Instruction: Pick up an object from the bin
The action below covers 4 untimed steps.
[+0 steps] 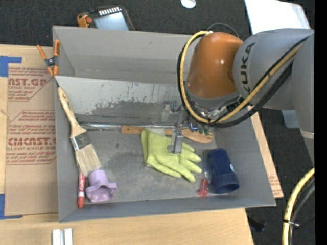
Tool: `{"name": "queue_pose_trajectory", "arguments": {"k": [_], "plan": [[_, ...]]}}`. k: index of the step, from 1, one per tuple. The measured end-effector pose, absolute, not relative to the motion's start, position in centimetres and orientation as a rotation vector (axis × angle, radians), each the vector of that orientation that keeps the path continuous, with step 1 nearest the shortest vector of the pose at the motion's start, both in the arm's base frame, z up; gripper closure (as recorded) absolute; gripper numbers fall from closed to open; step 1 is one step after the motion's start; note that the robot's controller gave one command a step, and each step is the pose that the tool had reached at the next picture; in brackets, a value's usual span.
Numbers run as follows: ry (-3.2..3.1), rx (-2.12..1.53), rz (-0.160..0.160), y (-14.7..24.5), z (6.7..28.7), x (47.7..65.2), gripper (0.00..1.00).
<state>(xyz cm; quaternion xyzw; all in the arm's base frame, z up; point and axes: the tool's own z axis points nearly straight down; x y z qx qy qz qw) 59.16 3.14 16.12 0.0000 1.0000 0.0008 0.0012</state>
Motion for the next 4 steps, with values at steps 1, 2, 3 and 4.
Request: {"name": "queue_pose_trajectory", "arguments": {"k": [1,2,3,4], "plan": [[3.139,0.000,0.003,3.1,16.1,59.2,0.00],[3.120,-0.247,0.002,1.9,11.7,55.3,0.00],[3.114,-0.371,0.002,-1.0,7.2,55.5,0.00],[3.141,-0.012,0.005,0.4,7.1,54.3,1.00]]}}
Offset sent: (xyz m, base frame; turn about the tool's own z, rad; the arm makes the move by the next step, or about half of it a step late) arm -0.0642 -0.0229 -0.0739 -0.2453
